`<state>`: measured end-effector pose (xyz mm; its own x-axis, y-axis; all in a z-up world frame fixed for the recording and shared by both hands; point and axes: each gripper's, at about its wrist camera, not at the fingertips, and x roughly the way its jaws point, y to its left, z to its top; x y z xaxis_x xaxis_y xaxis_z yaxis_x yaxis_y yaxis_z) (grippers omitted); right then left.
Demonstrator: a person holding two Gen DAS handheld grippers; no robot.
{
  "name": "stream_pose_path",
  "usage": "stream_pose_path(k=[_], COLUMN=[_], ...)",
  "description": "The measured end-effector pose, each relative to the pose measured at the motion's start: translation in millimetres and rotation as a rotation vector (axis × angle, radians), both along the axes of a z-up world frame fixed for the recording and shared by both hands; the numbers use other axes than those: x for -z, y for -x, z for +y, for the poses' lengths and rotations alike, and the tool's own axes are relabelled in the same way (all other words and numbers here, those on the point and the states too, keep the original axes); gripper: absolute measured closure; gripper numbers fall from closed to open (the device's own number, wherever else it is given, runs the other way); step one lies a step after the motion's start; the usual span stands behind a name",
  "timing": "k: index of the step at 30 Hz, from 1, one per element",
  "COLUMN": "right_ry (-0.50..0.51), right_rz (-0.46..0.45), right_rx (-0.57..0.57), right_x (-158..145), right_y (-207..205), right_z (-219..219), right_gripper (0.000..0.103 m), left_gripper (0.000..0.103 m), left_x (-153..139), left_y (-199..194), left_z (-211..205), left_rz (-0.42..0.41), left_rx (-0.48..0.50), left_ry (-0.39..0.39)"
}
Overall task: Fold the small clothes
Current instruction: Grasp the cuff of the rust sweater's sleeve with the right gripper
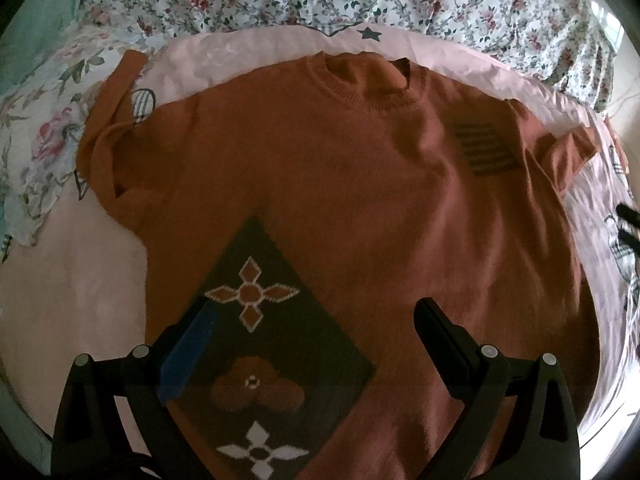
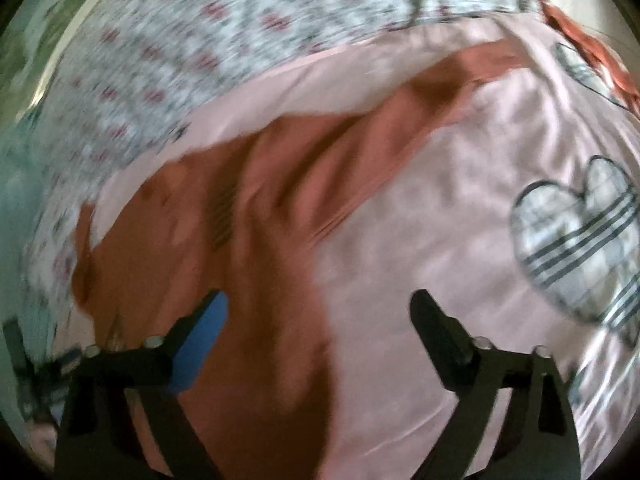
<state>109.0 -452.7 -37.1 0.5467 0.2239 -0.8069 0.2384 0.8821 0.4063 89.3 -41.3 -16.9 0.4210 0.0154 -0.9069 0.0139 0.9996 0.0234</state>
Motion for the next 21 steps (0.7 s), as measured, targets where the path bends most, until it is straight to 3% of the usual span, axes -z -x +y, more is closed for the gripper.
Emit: stream_pose_path(k=[12,21], right_ry=[-0.038,-0.103], right_rz=[0.005,0.009], right_rx=[0.362,0.481], right_x=[24.9,56.7], right_y=[-96.4,-163.4], right_z=[-173.3,-243.1], right_gripper=[0.045,0.047], left_gripper=[0.004,0.004], left_x=[22.9,39.9], left_y=[-37.9,-57.0], left_z=[-21.2,-35.6], left_rz=[0.081,0.128], left_rx=[-0.049,-0.082], left_ry=[-0.011,-0.017])
